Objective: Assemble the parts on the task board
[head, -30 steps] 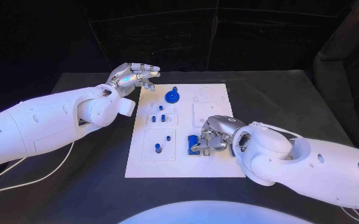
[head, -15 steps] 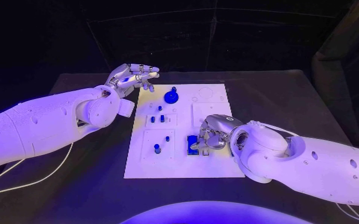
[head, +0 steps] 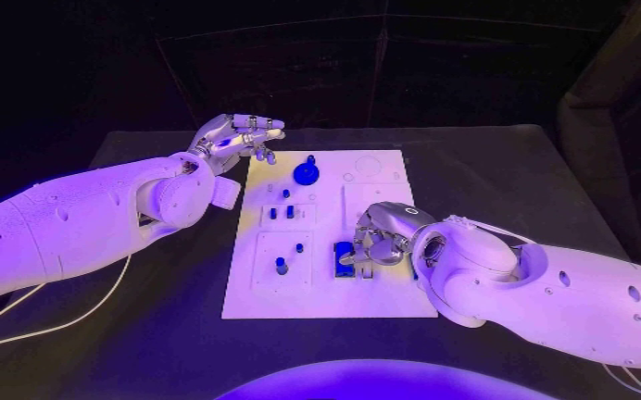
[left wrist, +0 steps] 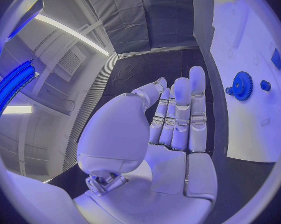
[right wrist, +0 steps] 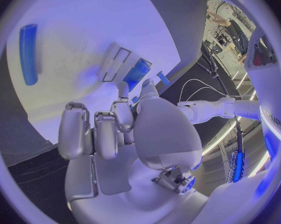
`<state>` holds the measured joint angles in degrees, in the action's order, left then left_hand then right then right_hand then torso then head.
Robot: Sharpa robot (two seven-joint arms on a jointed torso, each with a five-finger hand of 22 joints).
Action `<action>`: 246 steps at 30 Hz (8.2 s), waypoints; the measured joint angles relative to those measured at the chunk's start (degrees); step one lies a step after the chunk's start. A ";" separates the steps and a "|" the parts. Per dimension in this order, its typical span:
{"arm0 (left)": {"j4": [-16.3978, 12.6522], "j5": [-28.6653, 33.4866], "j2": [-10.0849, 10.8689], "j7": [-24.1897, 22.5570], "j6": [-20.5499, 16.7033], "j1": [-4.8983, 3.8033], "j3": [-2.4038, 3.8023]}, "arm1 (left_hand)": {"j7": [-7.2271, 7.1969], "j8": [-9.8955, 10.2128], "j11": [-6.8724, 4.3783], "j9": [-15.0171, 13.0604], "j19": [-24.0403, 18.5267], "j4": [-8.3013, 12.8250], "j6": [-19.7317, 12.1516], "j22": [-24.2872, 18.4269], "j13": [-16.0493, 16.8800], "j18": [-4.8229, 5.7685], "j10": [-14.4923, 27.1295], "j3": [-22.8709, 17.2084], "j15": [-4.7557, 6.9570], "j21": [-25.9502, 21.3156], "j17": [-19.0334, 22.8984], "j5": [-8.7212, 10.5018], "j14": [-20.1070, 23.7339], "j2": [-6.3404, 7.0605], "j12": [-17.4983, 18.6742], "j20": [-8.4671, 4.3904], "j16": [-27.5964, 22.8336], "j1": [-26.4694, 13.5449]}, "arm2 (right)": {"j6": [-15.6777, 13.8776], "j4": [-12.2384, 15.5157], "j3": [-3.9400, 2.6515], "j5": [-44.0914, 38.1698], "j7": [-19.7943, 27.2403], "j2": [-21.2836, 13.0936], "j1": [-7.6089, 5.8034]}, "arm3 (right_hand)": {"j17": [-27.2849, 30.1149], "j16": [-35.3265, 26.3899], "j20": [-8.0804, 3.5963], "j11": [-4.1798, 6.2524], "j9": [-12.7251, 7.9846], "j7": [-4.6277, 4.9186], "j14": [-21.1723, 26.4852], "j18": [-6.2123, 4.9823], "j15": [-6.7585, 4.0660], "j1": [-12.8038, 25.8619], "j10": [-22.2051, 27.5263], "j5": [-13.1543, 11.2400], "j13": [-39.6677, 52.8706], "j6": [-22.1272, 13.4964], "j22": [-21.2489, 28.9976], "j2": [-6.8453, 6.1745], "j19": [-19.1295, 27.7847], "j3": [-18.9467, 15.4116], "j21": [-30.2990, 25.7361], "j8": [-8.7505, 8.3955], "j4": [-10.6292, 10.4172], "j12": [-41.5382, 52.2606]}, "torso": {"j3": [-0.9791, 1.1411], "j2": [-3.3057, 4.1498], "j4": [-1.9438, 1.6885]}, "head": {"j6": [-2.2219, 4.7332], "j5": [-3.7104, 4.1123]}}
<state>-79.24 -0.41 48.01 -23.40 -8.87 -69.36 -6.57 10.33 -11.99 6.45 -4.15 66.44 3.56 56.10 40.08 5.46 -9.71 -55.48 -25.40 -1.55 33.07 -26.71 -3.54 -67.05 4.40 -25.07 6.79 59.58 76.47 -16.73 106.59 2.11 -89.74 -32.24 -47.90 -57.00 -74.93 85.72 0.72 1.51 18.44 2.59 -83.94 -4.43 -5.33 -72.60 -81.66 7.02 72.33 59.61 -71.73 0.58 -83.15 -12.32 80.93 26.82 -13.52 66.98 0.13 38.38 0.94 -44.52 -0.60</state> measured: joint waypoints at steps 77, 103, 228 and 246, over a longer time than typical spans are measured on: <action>-0.91 0.00 0.39 0.00 0.19 0.13 -0.36 | 0.21 -0.28 0.00 0.03 0.00 0.00 -0.21 0.00 -0.06 0.01 0.00 0.00 0.21 0.00 0.16 0.00 0.21 0.00 -0.30 0.00 0.00 0.00 | 11.36 1.26 -0.40 -3.16 -3.79 -10.37 -0.40 | 0.03 0.48 1.64 -1.34 -1.12 1.74 0.02 0.91 1.48 -8.32 -0.32 4.78 2.50 1.01 -2.28 -0.26 -0.21 -3.11 1.00 -8.75 5.43 2.00 | -0.12 -0.29 0.20 | -0.03 2.26; -1.00 0.00 0.58 0.13 0.42 0.13 -0.50 | 0.21 -0.28 0.00 0.02 0.00 0.16 -0.21 0.00 -0.11 0.00 0.00 -0.16 0.20 0.00 0.15 0.00 0.20 0.00 -0.30 0.00 0.00 0.00 | 4.25 4.46 0.04 0.21 -4.75 -11.68 0.69 | -0.01 0.47 1.42 -1.20 -1.74 1.34 -0.01 0.90 1.22 -10.66 0.40 17.49 2.85 1.38 -2.20 0.83 -0.42 5.05 0.99 -12.91 8.00 1.24 | -0.12 -0.26 0.27 | 0.07 2.02; -1.21 0.00 0.67 1.26 1.53 0.11 -0.52 | 0.21 -0.49 0.00 0.05 0.00 0.15 -0.21 0.00 -0.22 0.01 0.42 -0.15 0.20 0.00 0.32 0.00 0.20 0.00 -0.30 0.00 0.00 0.00 | 2.89 -0.78 0.01 10.95 -1.64 -4.12 0.65 | -0.01 0.47 0.61 0.01 5.24 0.19 0.00 0.89 0.21 -1.31 -0.82 -2.83 2.76 4.96 -3.12 -0.99 -0.82 -0.62 1.33 -11.20 -0.46 1.15 | -0.05 -0.23 0.29 | -0.98 0.97; 0.23 1.02 0.16 0.61 1.95 0.19 -0.55 | 0.28 -1.12 0.41 0.13 -4.16 -0.94 -1.57 -2.65 -1.09 0.02 1.87 3.27 -0.98 -4.79 3.57 0.00 5.14 1.20 -0.45 1.25 -5.22 -3.85 | -4.13 -6.43 -0.09 36.07 21.96 -8.21 -3.48 | 20.50 -22.54 3.02 -3.57 3.59 4.56 3.52 -5.03 3.15 -9.65 15.73 -1.13 -21.80 -4.61 33.09 1.16 15.53 0.75 -24.65 -16.26 3.46 -34.46 | -0.31 -1.31 0.31 | 1.30 1.81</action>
<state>-79.02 0.61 48.17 -22.79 -6.92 -69.17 -7.11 10.61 -13.12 6.85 -4.03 62.28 2.63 54.53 37.43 4.37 -9.68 -53.61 -22.12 -2.54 28.28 -23.14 -3.54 -61.92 5.59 -25.51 8.05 54.36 72.61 -20.86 100.16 2.02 -53.67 -10.28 -56.12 -60.48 -54.43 63.18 3.74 -2.05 22.03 7.14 -80.42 -9.46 -2.18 -82.26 -65.94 5.88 50.53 55.00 -38.65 1.74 -67.62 -11.57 56.28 10.56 -10.06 32.52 -0.19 37.07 1.25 -43.22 1.21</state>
